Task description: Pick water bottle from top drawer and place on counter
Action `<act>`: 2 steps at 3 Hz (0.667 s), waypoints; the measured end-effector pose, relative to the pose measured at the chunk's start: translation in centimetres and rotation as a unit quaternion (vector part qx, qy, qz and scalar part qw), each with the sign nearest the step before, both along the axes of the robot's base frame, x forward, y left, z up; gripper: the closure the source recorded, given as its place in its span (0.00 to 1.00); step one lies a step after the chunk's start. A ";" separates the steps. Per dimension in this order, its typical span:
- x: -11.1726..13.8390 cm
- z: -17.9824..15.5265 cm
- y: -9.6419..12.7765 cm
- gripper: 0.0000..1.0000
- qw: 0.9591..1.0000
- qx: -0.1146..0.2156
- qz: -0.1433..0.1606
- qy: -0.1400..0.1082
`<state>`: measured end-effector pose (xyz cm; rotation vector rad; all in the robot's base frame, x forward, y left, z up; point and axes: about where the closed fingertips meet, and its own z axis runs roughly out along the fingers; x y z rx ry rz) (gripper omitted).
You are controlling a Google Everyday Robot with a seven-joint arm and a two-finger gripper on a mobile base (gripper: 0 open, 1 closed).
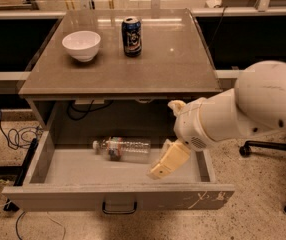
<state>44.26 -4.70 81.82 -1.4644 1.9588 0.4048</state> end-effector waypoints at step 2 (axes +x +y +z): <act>3.6 -4.2 2.6 0.00 1.000 -0.008 -0.007 -0.016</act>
Offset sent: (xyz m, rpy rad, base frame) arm 0.0621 0.0270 -0.0659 -0.0391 -0.0366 -0.0394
